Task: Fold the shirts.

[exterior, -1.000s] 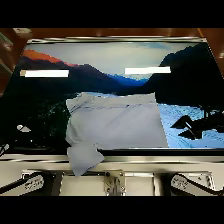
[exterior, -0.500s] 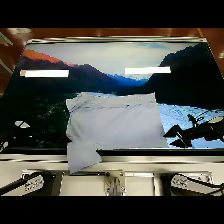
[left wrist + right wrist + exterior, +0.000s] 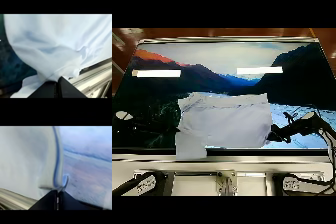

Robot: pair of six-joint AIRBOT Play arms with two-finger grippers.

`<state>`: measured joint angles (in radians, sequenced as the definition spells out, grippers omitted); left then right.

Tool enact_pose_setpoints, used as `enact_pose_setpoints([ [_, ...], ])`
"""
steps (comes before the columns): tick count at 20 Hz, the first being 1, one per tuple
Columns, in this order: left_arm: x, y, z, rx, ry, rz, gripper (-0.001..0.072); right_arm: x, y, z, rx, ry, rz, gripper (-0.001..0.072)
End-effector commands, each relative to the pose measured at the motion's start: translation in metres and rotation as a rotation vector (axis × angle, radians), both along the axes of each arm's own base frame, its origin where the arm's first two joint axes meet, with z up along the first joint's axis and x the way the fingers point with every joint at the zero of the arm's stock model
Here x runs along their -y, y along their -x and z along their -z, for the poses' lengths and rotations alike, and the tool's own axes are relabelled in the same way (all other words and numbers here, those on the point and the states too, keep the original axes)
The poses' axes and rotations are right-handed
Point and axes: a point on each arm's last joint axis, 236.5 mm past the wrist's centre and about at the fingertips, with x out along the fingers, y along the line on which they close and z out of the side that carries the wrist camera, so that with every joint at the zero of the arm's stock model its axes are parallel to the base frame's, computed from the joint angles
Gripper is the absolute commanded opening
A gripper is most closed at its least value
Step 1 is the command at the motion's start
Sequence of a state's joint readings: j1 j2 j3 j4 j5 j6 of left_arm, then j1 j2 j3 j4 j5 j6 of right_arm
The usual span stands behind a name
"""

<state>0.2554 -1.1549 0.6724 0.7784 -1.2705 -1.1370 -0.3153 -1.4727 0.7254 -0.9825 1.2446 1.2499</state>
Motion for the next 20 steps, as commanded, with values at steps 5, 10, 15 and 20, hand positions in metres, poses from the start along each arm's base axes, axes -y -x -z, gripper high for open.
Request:
enact_pose_setpoints([
  [5,-0.023,-0.094,-0.229,0.633,-0.149,-0.012,0.0032,-0.036,-0.122,-0.221,0.676,-0.143,-0.080,0.0056],
  [10,-0.018,-0.034,-0.529,1.413,-0.254,-0.197,0.0033,-0.026,-0.101,-0.521,1.504,0.180,-0.063,0.0056],
  [15,0.003,0.089,-0.647,1.786,-0.240,-0.297,0.0033,-0.012,0.013,-0.674,1.913,0.423,0.165,0.0056],
  [20,-0.012,0.101,-0.604,1.661,-0.475,-0.260,0.0034,0.009,0.051,-0.626,1.708,0.620,0.141,0.0056],
])
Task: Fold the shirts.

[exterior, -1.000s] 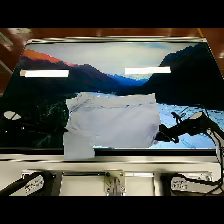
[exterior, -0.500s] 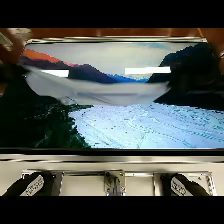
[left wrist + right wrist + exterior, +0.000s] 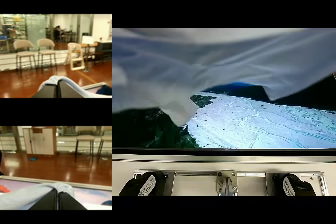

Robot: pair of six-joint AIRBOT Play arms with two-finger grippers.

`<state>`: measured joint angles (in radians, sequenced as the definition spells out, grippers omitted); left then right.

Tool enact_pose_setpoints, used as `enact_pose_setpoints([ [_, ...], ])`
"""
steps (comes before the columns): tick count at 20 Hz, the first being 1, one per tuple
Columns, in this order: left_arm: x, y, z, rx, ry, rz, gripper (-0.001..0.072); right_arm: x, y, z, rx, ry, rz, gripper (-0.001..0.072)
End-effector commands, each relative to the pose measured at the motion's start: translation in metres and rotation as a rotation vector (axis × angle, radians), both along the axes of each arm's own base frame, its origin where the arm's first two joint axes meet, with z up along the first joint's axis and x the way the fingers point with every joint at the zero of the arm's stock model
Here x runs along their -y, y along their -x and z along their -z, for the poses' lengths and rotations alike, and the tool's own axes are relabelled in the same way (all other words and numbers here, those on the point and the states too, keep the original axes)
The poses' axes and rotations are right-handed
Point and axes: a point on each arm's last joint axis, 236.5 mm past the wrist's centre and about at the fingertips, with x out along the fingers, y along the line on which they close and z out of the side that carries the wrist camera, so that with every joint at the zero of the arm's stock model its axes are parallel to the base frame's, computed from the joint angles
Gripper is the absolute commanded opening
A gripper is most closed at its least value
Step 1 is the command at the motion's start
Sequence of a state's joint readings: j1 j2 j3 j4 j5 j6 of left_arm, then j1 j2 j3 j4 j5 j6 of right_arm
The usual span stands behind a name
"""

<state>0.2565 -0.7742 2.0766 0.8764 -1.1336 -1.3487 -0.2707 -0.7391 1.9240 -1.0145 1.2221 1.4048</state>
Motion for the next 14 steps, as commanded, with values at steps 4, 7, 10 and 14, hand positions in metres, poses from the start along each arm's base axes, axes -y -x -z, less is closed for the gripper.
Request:
enact_pose_setpoints([
  [4,-0.016,-0.019,0.087,-0.318,-0.097,-0.067,0.0034,0.040,0.005,0.083,-0.364,0.082,0.156,0.0056],
  [7,-0.028,-0.061,0.156,-0.533,-0.066,-0.052,0.0034,0.059,-0.028,0.161,-0.720,0.085,0.145,0.0056],
  [10,-0.042,-0.110,0.255,-0.794,-0.007,-0.031,0.0034,0.083,-0.070,0.255,-1.043,0.041,0.151,0.0056],
  [14,-0.065,-0.182,0.382,-1.030,0.128,-0.053,0.0034,0.101,-0.159,0.390,-1.201,-0.083,0.172,0.0056],
])
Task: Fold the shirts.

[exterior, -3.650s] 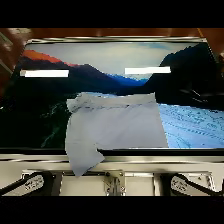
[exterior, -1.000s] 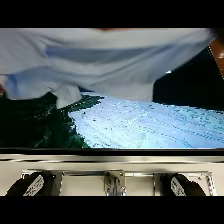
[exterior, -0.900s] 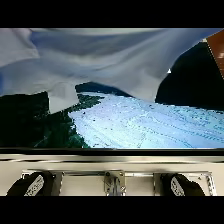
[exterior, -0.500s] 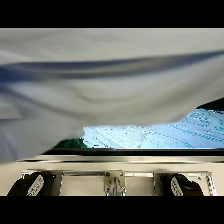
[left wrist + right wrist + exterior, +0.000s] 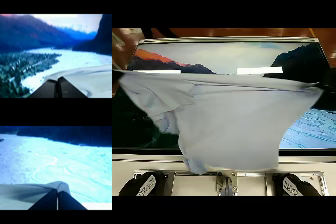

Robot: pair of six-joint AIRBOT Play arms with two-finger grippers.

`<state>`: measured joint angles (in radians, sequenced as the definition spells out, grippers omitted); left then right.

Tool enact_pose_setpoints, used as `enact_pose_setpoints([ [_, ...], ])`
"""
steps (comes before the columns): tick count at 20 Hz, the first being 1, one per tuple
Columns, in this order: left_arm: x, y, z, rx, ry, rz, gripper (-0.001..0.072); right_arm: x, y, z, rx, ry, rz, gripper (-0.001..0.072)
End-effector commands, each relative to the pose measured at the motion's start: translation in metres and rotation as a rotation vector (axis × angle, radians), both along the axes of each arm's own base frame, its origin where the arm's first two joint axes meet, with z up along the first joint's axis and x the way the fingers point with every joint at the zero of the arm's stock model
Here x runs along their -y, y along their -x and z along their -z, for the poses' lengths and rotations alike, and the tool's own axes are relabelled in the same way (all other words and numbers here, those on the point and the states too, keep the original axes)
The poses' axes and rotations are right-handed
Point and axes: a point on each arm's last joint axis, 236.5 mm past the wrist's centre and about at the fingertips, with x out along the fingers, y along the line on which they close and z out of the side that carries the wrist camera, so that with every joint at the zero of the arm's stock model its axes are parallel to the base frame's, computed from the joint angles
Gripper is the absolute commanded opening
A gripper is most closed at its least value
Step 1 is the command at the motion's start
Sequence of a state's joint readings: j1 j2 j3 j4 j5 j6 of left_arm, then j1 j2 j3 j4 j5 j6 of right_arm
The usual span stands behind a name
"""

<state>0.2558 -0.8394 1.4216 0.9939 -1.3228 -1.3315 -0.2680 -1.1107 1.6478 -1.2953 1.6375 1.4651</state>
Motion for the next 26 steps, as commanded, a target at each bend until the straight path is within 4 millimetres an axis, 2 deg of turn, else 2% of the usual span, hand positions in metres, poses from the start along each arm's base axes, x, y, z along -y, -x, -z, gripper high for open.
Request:
enact_pose_setpoints([
  [1,-0.017,-0.058,0.109,-0.183,0.108,-0.074,0.0034,0.018,-0.071,0.114,-0.103,-0.054,0.085,0.0056],
  [3,-0.016,-0.099,0.140,-0.209,0.211,-0.095,0.0034,0.016,-0.125,0.146,-0.027,-0.083,0.114,0.0056],
  [6,0.002,-0.153,0.174,-0.173,0.332,-0.072,0.0034,0.003,-0.188,0.168,0.114,-0.170,0.207,0.0056],
  [8,0.016,-0.176,0.204,-0.181,0.367,-0.069,0.0034,-0.015,-0.212,0.184,0.150,-0.213,0.239,0.0056],
  [11,0.043,-0.185,0.261,-0.284,0.371,-0.058,0.0035,-0.047,-0.220,0.217,0.116,-0.197,0.189,0.0057],
  [13,0.064,-0.178,0.291,-0.382,0.402,-0.040,0.0034,-0.060,-0.213,0.239,0.042,-0.214,0.202,0.0057],
  [15,0.070,-0.172,0.302,-0.461,0.461,-0.070,0.0056,-0.064,-0.206,0.242,-0.009,-0.265,0.261,0.0057],
  [16,0.067,-0.169,0.299,-0.479,0.482,-0.075,0.0191,-0.061,-0.207,0.236,0.004,-0.266,0.264,0.0090],
  [17,0.059,-0.165,0.291,-0.494,0.500,-0.059,0.0419,-0.059,-0.203,0.223,0.010,-0.280,0.261,0.0248],
  [18,0.048,-0.160,0.280,-0.521,0.525,-0.051,0.0522,-0.054,-0.198,0.206,0.028,-0.267,0.230,0.0456],
  [19,0.030,-0.152,0.270,-0.564,0.548,-0.061,0.0520,-0.042,-0.187,0.186,0.044,-0.220,0.179,0.0536],
  [20,0.005,-0.138,0.265,-0.630,0.555,-0.093,0.0518,-0.023,-0.172,0.171,0.042,-0.160,0.152,0.0536],
  [21,-0.022,-0.118,0.263,-0.703,0.532,-0.126,0.0484,0.006,-0.151,0.159,0.013,-0.082,0.153,0.0536],
  [22,-0.046,-0.094,0.267,-0.769,0.478,-0.139,0.0420,0.038,-0.119,0.154,-0.063,-0.002,0.177,0.0536],
  [23,-0.068,-0.064,0.275,-0.849,0.397,-0.147,0.0381,0.065,-0.088,0.153,-0.147,0.049,0.209,0.0536],
  [24,-0.082,-0.036,0.284,-0.919,0.329,-0.148,0.0382,0.084,-0.056,0.157,-0.242,0.061,0.220,0.0536],
  [25,-0.086,-0.010,0.294,-0.970,0.300,-0.137,0.0384,0.091,-0.030,0.165,-0.323,0.028,0.223,0.0536],
  [26,-0.080,0.009,0.306,-1.003,0.313,-0.122,0.0399,0.089,-0.008,0.177,-0.400,-0.047,0.222,0.0537],
])
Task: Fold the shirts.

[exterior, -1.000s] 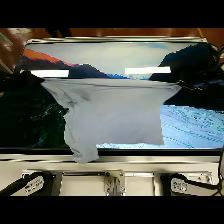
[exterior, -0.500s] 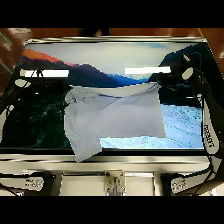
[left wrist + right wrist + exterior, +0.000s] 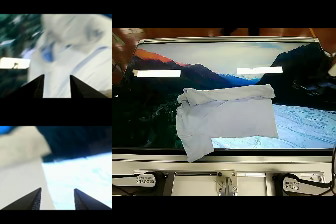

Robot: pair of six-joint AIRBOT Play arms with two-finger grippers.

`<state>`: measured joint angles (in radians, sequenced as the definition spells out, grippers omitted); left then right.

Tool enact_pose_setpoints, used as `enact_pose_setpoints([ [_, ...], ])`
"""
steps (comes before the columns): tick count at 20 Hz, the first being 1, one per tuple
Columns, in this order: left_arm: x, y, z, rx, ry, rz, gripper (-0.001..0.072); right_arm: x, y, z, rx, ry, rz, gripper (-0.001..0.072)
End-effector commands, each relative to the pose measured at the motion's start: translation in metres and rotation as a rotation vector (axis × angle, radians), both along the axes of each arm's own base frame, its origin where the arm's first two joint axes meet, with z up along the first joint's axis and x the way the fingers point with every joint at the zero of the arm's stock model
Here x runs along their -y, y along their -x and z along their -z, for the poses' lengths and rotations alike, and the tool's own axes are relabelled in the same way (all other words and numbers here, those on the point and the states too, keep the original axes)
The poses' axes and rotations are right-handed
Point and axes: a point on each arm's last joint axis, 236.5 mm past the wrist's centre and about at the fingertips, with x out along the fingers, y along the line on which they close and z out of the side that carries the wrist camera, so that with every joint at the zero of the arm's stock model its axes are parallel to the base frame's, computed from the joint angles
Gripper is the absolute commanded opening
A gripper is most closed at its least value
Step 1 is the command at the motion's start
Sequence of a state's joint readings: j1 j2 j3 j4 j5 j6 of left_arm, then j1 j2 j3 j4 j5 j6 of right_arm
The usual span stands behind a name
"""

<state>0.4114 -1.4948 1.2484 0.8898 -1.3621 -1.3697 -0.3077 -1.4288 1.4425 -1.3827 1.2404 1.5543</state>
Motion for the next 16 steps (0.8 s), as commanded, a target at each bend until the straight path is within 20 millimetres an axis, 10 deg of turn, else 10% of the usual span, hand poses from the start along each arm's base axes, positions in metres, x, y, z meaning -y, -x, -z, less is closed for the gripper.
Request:
enact_pose_setpoints([
  [1,-0.010,0.096,0.037,-0.229,-0.007,0.087,0.0468,0.015,0.096,0.021,-0.273,-0.147,0.003,0.0558],
  [2,0.006,0.111,0.053,-0.251,0.045,0.099,0.0554,0.000,0.103,0.032,-0.287,-0.254,0.019,0.0660],
  [6,0.049,0.137,0.101,-0.247,0.156,0.049,0.0536,-0.038,0.101,0.063,-0.262,-0.426,0.043,0.0669],
  [14,0.085,0.137,0.127,-0.264,0.149,0.080,0.0528,-0.035,0.096,0.085,-0.270,-0.371,0.068,0.0669],
  [16,0.096,0.132,0.131,-0.251,0.144,0.085,0.0258,-0.034,0.105,0.091,-0.307,-0.363,0.065,0.0670],
])
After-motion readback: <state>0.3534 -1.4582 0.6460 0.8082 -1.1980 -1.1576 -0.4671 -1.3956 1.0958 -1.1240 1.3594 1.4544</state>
